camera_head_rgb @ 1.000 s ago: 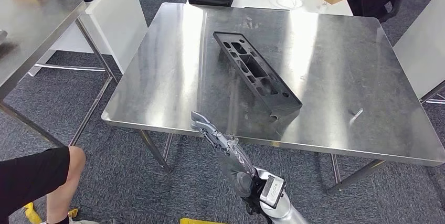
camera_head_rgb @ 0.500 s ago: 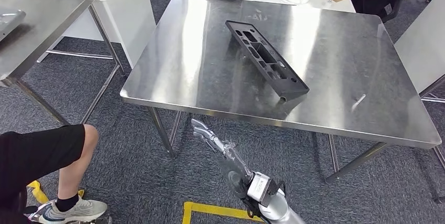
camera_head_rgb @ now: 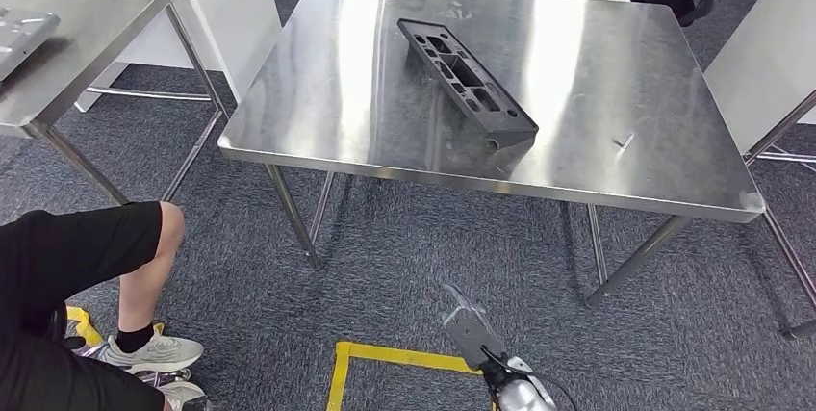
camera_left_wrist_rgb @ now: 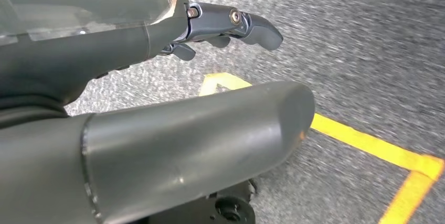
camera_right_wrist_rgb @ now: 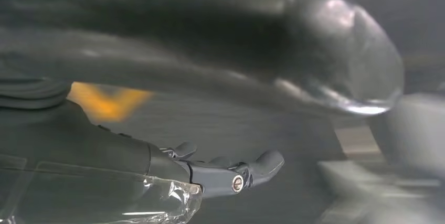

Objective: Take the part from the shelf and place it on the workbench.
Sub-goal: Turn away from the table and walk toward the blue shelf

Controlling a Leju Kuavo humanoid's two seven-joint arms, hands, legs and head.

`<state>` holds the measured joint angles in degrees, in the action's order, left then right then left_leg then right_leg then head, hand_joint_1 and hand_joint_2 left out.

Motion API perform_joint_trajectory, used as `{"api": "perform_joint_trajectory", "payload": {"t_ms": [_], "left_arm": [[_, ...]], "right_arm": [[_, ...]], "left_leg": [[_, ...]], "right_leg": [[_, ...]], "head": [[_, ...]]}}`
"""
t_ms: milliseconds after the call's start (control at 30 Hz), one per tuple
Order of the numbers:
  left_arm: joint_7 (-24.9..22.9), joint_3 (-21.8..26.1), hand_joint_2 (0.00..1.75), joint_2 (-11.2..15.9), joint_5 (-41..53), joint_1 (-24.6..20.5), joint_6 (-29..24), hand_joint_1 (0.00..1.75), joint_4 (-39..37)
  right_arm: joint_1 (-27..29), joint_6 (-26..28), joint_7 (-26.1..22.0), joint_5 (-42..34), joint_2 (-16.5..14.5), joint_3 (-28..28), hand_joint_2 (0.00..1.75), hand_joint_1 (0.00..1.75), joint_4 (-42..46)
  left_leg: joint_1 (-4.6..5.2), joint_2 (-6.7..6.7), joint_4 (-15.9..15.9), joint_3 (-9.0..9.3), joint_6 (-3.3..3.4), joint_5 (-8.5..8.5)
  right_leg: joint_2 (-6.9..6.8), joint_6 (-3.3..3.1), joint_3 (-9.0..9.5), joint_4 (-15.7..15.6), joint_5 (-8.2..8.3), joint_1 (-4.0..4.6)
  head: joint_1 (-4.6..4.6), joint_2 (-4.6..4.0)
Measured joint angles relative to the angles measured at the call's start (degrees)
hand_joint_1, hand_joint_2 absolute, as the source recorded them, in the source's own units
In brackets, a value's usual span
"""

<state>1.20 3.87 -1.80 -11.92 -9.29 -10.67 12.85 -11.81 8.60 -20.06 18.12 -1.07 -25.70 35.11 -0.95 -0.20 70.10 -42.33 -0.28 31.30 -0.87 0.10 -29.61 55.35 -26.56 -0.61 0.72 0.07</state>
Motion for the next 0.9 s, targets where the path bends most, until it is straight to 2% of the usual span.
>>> {"api": "perform_joint_trajectory", "payload": {"t_ms": [33,67,100,133,200,233,267,333,367,400,433,467,500,533,567,600,633,667,700,733,767,800,833,867,900], "left_arm": [[0.0,0.2,0.00,0.0,0.2,0.0,-0.1,0.00,0.0],[0.0,0.5,0.00,0.0,0.4,0.1,-0.2,0.00,0.0],[0.0,0.7,0.00,0.0,0.6,0.2,-0.3,0.00,0.0],[0.0,0.9,0.00,0.0,0.8,0.2,-0.3,0.00,0.0],[0.0,1.2,0.00,0.0,0.9,0.0,-0.3,0.00,0.1],[0.0,1.3,0.00,0.0,1.0,0.0,-0.3,0.00,0.1],[0.1,1.4,0.00,0.0,1.0,0.0,-0.3,0.00,0.2],[0.1,1.7,0.00,0.0,1.2,0.0,-0.1,0.00,0.2],[0.0,1.8,0.00,0.0,1.4,0.0,0.0,0.00,0.2],[0.0,2.0,0.00,0.0,1.6,0.0,0.2,0.00,0.2],[0.0,2.2,0.00,0.1,1.8,0.0,0.5,0.00,0.2],[-0.1,2.4,0.00,0.2,1.9,0.1,0.8,0.00,0.2],[-0.1,2.7,0.00,0.3,2.0,0.3,1.1,0.00,0.2],[-0.1,3.0,0.00,0.4,2.0,0.6,1.3,0.00,0.2],[-0.2,3.3,0.00,0.5,2.0,0.8,1.6,0.00,0.2],[-0.2,3.6,0.00,0.6,2.0,1.0,1.9,0.00,0.2],[-0.1,3.8,0.00,0.7,2.0,1.3,2.1,0.00,0.2],[0.0,4.1,0.00,0.8,2.0,1.4,2.3,0.00,0.2],[0.1,4.3,0.00,0.9,2.0,1.5,2.4,0.00,0.2],[0.4,4.6,0.00,1.1,2.0,1.6,2.4,0.00,0.2],[0.6,4.9,0.00,1.2,2.0,1.7,2.3,0.00,0.2],[0.9,5.2,0.00,1.3,2.1,1.9,2.2,0.00,0.2],[1.1,5.5,0.00,1.4,2.1,2.1,2.0,0.00,0.1],[1.2,5.7,0.00,1.4,2.1,2.3,1.8,0.00,0.1],[1.3,5.9,0.00,1.4,2.2,2.6,1.7,0.00,0.1]], "right_arm": [[-0.1,1.0,2.7,0.4,0.1,0.7,0.00,0.00,-3.2],[0.0,1.6,5.3,0.7,0.2,1.3,0.00,0.00,-5.9],[0.0,2.0,7.6,1.0,0.3,1.8,0.00,0.00,-8.3],[0.1,2.2,9.2,1.2,0.4,2.3,0.00,0.00,-10.3],[0.1,2.5,10.4,1.4,0.6,3.0,0.00,0.00,-13.3],[0.1,2.6,10.6,1.5,0.6,3.2,0.00,0.00,-14.4],[-0.1,2.7,11.2,1.6,0.7,3.4,0.00,0.00,-15.4],[-0.2,2.6,14.3,1.5,0.7,3.8,0.00,0.00,-17.2],[-0.1,2.6,17.2,1.3,0.7,4.1,0.00,0.00,-18.2],[0.3,2.7,20.7,1.1,0.8,4.4,0.00,0.00,-19.1],[0.7,2.9,24.6,1.0,0.9,4.8,0.00,0.00,-20.1],[1.4,3.4,28.2,1.0,1.0,5.1,0.00,0.00,-20.9],[2.2,3.9,31.2,1.0,1.0,5.3,0.00,0.00,-21.7],[3.2,4.3,33.4,0.9,1.1,5.5,0.00,0.00,-22.3],[4.3,4.5,34.3,0.5,1.1,5.7,0.00,0.00,-22.8],[5.2,4.4,34.3,0.0,1.1,6.1,0.00,0.00,-23.1],[6.0,4.2,33.7,-0.5,1.0,6.4,0.00,0.00,-23.3],[6.4,4.0,32.9,-0.8,0.9,6.7,0.00,0.00,-23.5],[6.6,3.8,32.2,-0.9,0.7,7.0,0.00,0.00,-23.6],[6.6,3.6,31.6,-0.8,0.5,7.1,0.00,0.00,-23.7],[6.6,3.5,31.4,-0.4,0.2,7.3,0.00,0.00,-23.8],[6.5,3.4,31.2,0.2,-0.1,7.3,0.00,0.00,-23.9],[6.5,3.2,31.2,0.8,-0.5,7.3,0.00,0.00,-24.0],[6.4,3.1,31.3,1.5,-0.7,7.3,0.00,0.00,-24.1],[6.3,3.0,31.4,1.9,-0.9,7.2,0.00,0.00,-24.2]], "left_leg": [[-0.10,0.01,2.9,-0.06,-0.21,0.53],[-0.24,0.03,4.0,0.70,-0.36,-0.24],[-0.41,0.04,3.2,2.43,-0.45,-1.62],[-0.60,0.05,0.4,5.19,-0.51,-2.75],[-0.62,-0.08,-7.1,10.97,-0.35,-2.16],[-0.48,-0.17,-9.7,12.53,-0.11,-1.33],[-0.18,-0.24,-10.9,13.00,0.27,-0.69],[0.13,-0.10,-11.3,12.21,1.47,-1.42],[0.18,0.01,-11.5,11.77,2.20,-2.08],[0.13,0.10,-11.7,11.14,2.87,-2.85],[0.09,0.16,-11.7,10.36,3.31,-3.63],[0.15,0.08,-11.7,9.57,3.54,-4.34],[0.20,0.05,-11.7,8.73,3.58,-5.05],[0.24,0.02,-11.7,7.85,3.53,-5.77],[0.26,0.03,-11.6,6.98,3.42,-6.46],[0.25,0.09,-11.5,6.03,3.24,-7.15],[0.23,0.18,-11.5,5.21,3.01,-7.81],[0.25,0.30,-11.5,4.55,2.71,-8.42],[0.30,0.44,-11.5,4.04,2.36,-9.02],[0.36,0.58,-11.6,3.78,2.00,-9.65],[0.41,0.68,-11.7,3.65,1.65,-10.30],[0.42,0.75,-12.0,3.58,1.31,-10.98],[0.34,0.74,-12.1,3.47,0.98,-11.40],[0.28,0.68,-11.9,3.18,0.70,-10.83],[0.21,0.60,-10.8,2.72,0.42,-9.06]], "right_leg": [[-0.13,0.12,-0.92,0.2,0.64,0.03],[-0.21,0.31,-1.91,0.5,1.18,0.02],[-0.25,0.59,-2.92,0.9,1.63,-0.03],[-0.25,0.92,-3.88,1.4,2.01,-0.11],[-0.19,1.68,-5.45,2.6,2.57,-0.07],[-0.16,2.08,-5.88,3.0,2.89,-0.03],[-0.13,2.49,-6.15,3.1,3.28,-0.02],[-0.05,3.33,-6.41,3.0,3.89,-0.16],[0.06,3.44,-6.78,3.5,3.16,-0.24],[0.18,3.30,-7.45,5.0,1.42,-0.29],[0.31,2.93,-8.31,7.7,-1.25,-0.38],[0.44,2.61,-9.25,11.1,-4.12,-0.35],[0.55,2.55,-9.96,14.8,-6.34,-0.35],[0.64,2.83,-10.07,17.7,-7.42,-0.33],[0.70,3.37,-9.40,19.0,-7.28,-0.33],[0.72,4.03,-7.64,18.2,-6.21,-0.35],[0.73,4.54,-4.98,15.5,-4.96,-0.37],[0.75,4.71,-1.59,11.2,-4.40,-0.37],[0.84,4.46,1.75,6.4,-4.62,-0.19],[0.92,3.96,3.85,3.0,-5.20,0.02],[1.00,3.38,4.97,0.8,-5.79,0.30],[1.03,2.80,4.98,0.1,-5.84,0.54],[0.96,2.23,4.33,0.3,-5.34,0.32],[0.87,1.62,3.82,0.3,-4.76,0.13],[0.74,0.91,3.20,0.3,-4.09,-0.11]], "head": [[-0.01,-0.01],[0.01,-0.01],[0.00,-0.01],[0.01,-0.01],[-0.05,0.00],[-0.12,0.00],[-0.16,0.00],[-0.23,-0.01],[-0.24,-0.01],[-0.30,-0.01],[-0.36,0.00],[-0.42,0.00],[-0.45,0.00],[-0.46,0.00],[-0.45,0.00],[-0.45,0.00],[-0.46,0.00],[-0.45,0.00],[-0.44,0.00],[-0.40,-0.01],[-0.35,-0.01],[-0.30,-0.01],[-0.27,-0.01],[-0.23,-0.01],[-0.19,-0.01]]}}
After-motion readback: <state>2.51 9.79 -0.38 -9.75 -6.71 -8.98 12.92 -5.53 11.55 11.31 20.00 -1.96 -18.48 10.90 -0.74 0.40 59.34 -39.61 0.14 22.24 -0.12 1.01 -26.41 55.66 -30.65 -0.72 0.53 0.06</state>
